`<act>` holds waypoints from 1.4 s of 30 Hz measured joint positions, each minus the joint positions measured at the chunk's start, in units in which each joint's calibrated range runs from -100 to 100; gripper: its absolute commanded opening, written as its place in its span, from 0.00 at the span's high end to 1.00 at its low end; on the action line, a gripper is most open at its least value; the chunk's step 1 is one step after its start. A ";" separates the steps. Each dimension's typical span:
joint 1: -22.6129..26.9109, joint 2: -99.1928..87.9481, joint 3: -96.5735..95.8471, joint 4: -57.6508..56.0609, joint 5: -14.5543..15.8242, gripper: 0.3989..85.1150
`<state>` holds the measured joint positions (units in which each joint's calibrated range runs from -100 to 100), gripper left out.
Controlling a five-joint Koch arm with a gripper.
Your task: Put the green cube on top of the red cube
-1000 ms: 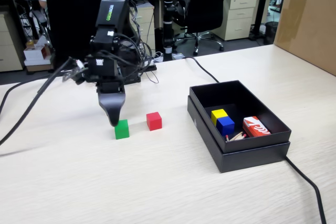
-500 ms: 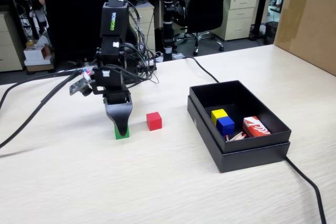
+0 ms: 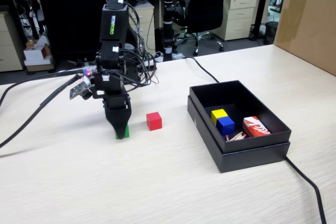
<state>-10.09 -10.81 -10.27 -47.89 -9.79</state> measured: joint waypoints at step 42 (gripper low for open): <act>9.47 -16.57 7.30 -13.78 12.16 0.96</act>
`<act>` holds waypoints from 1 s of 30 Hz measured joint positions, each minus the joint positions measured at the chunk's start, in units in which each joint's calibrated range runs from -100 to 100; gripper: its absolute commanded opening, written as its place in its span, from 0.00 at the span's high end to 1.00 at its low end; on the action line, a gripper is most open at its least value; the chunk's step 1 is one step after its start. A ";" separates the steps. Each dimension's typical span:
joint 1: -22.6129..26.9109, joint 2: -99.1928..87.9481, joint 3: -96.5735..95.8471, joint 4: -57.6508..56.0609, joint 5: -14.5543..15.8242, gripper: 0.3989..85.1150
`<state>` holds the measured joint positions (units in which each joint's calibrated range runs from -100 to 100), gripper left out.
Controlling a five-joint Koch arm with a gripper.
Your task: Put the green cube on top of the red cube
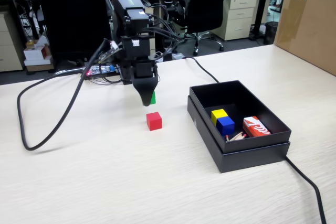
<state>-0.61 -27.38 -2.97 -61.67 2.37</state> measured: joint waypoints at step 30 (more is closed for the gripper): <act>0.93 13.46 3.01 0.00 1.12 0.96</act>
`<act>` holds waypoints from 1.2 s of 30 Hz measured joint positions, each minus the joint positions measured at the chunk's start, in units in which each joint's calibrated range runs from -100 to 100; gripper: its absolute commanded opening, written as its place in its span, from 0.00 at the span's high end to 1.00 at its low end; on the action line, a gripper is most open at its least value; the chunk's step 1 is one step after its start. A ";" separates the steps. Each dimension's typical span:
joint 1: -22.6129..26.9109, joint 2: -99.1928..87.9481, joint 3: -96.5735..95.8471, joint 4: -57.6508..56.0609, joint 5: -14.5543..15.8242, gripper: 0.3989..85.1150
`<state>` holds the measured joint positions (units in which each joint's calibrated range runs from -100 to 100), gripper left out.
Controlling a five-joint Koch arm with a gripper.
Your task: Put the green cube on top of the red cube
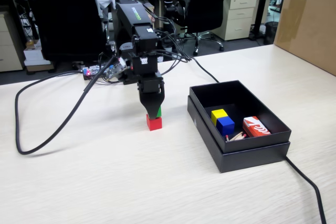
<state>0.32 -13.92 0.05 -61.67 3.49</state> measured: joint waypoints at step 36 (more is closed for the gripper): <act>0.00 1.42 1.19 0.00 0.24 0.84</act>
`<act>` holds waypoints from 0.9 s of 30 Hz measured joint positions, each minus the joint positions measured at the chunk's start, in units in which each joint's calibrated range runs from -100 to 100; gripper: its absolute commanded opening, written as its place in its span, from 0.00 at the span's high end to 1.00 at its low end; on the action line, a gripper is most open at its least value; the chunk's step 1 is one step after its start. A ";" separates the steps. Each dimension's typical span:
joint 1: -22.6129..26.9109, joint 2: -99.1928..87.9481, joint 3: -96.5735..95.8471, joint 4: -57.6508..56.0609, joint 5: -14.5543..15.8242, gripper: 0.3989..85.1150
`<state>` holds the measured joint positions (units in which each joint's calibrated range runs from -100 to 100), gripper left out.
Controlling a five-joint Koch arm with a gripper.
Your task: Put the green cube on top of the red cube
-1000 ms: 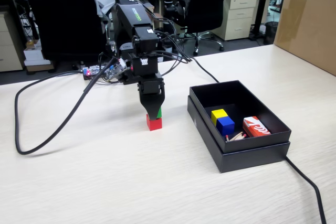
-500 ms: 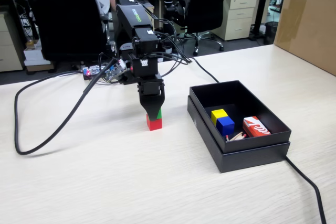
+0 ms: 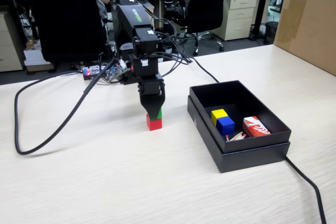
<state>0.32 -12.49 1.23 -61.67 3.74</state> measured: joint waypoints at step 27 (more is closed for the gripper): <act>-0.49 -0.26 -1.28 0.00 -0.24 0.45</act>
<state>-0.17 -12.75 -0.05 -61.67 3.49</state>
